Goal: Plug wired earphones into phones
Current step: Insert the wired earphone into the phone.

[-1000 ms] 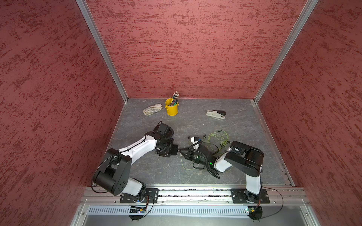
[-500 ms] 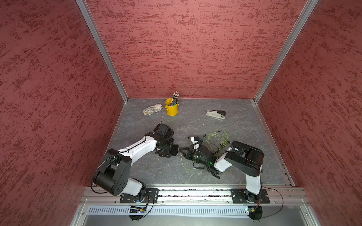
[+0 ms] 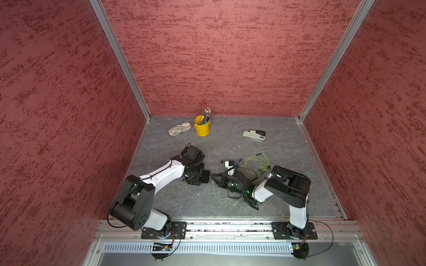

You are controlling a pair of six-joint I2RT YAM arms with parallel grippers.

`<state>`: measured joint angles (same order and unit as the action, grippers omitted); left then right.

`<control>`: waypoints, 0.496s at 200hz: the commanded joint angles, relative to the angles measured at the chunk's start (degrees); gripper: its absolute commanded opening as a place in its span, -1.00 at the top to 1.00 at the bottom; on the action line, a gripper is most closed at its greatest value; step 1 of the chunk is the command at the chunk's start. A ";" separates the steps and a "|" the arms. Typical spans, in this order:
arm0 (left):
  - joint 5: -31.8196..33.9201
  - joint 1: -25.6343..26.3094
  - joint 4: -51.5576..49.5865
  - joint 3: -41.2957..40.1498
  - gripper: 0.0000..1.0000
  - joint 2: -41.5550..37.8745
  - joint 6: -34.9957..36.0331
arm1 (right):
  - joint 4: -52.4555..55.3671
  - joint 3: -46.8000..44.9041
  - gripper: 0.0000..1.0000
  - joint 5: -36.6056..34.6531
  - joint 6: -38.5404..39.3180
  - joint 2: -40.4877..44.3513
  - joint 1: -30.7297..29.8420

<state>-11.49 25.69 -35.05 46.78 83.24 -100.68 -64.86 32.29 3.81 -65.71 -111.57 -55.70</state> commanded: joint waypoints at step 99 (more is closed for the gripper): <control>-2.14 0.49 2.90 0.88 -0.26 -0.27 -2.49 | 1.62 2.74 1.00 0.76 0.32 -0.99 -0.01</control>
<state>-10.83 25.67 -34.96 46.81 83.35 -102.06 -63.53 33.34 3.90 -65.52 -111.57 -55.66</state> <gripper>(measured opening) 0.739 0.091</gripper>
